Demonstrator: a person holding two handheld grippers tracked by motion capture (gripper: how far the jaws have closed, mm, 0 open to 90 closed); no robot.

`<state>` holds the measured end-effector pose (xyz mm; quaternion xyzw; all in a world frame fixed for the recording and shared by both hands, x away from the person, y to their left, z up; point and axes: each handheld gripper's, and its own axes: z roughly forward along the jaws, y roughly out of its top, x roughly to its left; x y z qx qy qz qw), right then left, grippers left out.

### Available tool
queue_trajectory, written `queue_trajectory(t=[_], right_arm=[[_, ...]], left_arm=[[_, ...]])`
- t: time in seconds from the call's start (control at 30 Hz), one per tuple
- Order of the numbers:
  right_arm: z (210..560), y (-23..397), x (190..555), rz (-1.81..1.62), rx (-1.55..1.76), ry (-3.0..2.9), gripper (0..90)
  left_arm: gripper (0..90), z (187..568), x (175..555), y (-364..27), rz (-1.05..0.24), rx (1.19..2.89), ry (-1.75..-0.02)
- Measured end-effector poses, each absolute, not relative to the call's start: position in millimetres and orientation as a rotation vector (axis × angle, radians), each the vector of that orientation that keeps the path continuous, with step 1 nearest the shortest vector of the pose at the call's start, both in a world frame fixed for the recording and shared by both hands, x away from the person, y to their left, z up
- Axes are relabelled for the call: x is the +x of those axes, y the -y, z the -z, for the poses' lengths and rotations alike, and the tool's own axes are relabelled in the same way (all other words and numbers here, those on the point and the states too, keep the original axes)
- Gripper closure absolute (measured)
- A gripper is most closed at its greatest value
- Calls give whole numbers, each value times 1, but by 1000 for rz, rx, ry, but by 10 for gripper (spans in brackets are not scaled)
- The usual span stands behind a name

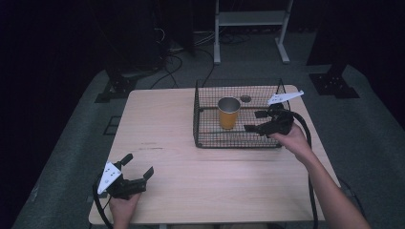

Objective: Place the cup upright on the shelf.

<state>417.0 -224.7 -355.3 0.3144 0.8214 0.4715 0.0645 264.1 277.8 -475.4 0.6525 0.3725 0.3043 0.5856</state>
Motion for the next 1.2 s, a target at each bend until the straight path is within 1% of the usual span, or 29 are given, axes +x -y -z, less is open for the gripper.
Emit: queue_trajectory(t=[0.53, 1.2], right_arm=[[362, 237, 389, -1438, 930, -2462, 126], [381, 247, 364, -1446, 934, -2470, 126]], left_arm=[[24, 475, 264, -278, -710, 1523, -870], [24, 475, 264, -278, -713, 1526, -869]])
